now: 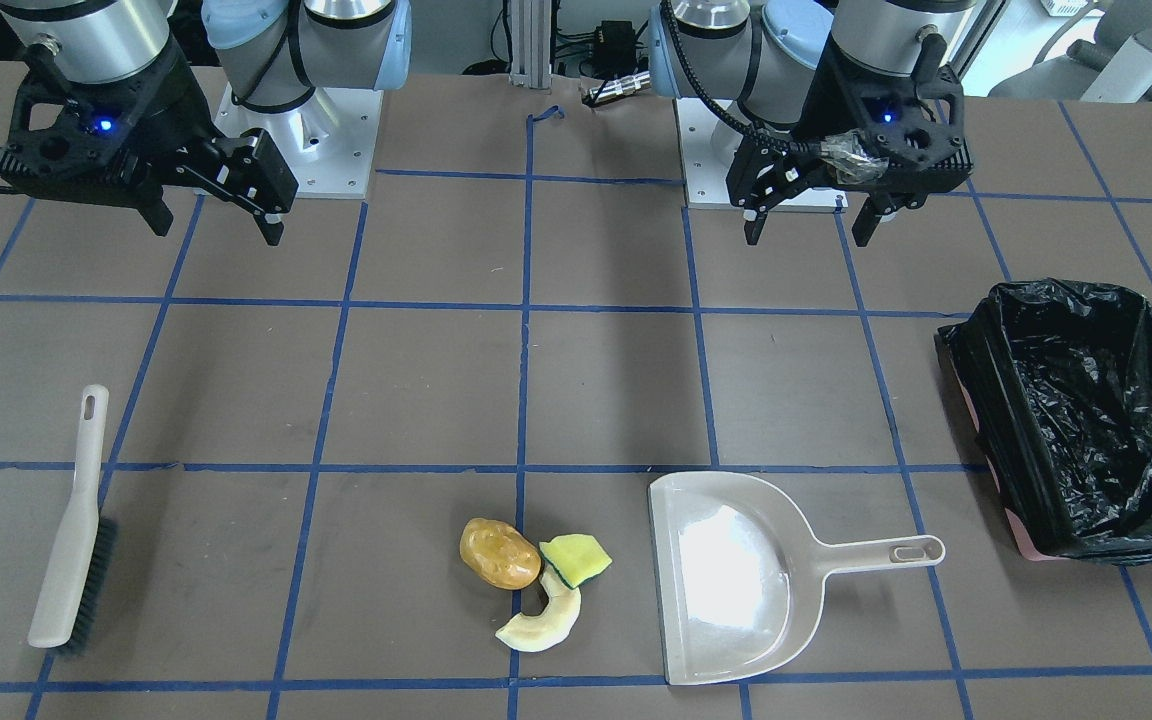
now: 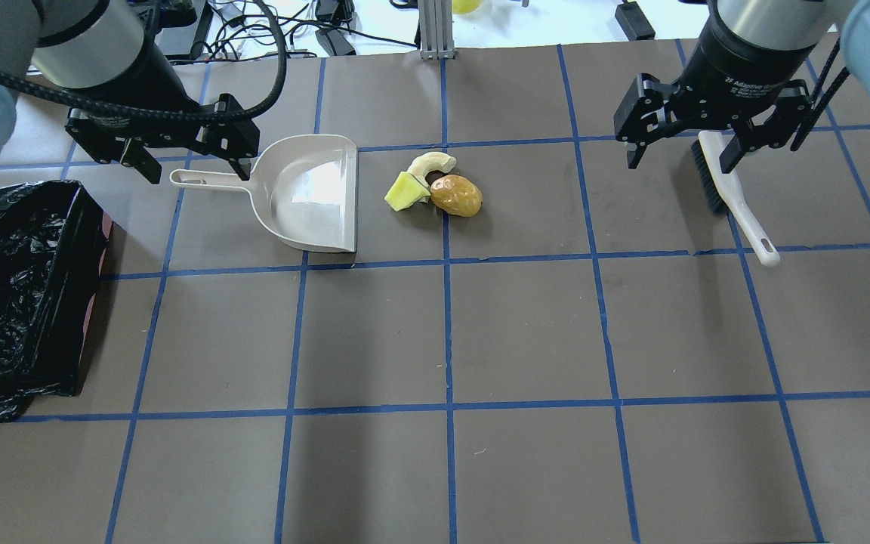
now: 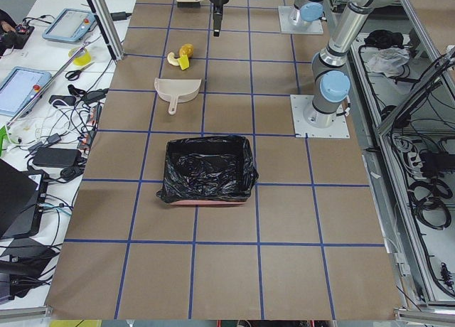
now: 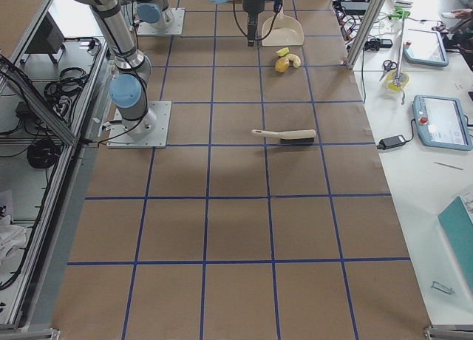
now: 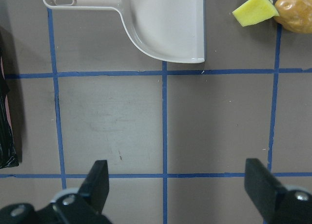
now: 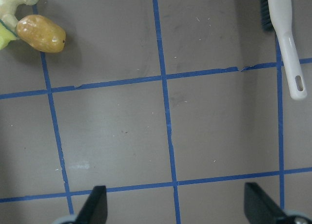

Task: Sweep and dump trash into bin
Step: 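Lower the left gripper onto the dustpan handle while the right moves to the brush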

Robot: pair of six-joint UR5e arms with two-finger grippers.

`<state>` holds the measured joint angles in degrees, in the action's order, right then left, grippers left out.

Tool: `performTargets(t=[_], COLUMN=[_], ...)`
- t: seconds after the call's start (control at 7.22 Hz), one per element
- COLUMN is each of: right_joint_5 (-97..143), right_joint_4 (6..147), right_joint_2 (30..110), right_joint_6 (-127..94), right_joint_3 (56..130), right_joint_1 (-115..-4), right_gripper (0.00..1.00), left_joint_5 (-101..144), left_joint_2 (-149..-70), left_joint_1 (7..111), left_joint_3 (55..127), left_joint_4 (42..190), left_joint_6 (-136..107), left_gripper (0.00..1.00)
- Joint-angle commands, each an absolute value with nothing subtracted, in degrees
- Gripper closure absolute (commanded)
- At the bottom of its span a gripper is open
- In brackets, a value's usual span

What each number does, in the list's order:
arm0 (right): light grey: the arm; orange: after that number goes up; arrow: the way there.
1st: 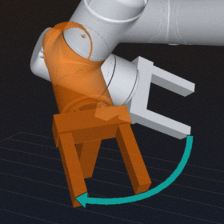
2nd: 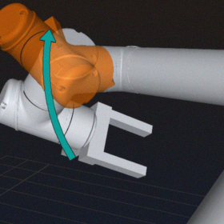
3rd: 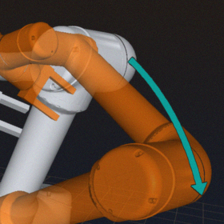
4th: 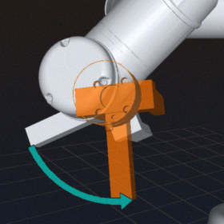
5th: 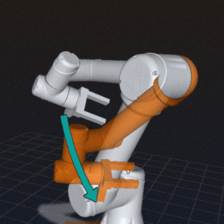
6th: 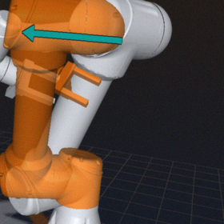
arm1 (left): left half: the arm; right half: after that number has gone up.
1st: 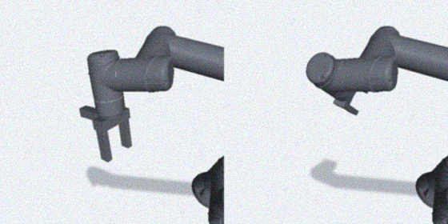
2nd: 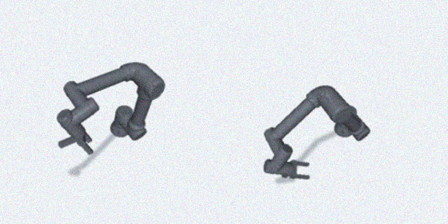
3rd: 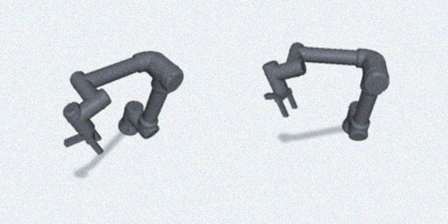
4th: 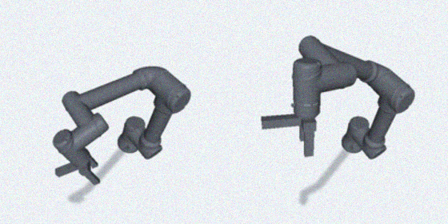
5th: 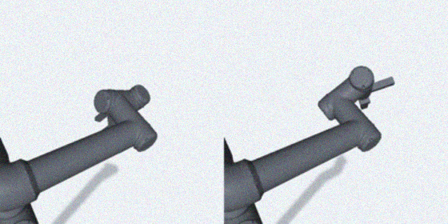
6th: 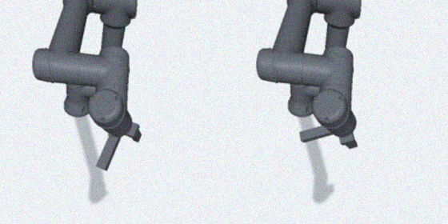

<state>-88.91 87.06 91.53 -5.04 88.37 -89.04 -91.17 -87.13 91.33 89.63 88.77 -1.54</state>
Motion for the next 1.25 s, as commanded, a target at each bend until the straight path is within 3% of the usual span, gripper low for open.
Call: performTargets(t=[0.0,0.55,1.11], right_joint_5=[-88.95,-88.77,-92.45], right_joint_4=[87.10,87.27,87.89], right_joint_2=[91.58,90.97,90.53], right_joint_6=[-4.84,-4.92,13.10], right_joint_3=[88.42,88.59,91.31], right_joint_1=[-89.03,-89.12,-81.87], right_gripper=[0.00,0.00,0.00], left_joint_5=[-91.23,-91.58,-90.71], left_joint_2=[-87.10,-88.49,-99.55], left_joint_1=[91.32,88.87,86.31], left_joint_3=[89.82,91.23,91.76], left_joint_4=[88.77,88.95,76.69], left_joint_6=[-1.93,0.51,8.17], left_gripper=[0.00,0.00,0.00])
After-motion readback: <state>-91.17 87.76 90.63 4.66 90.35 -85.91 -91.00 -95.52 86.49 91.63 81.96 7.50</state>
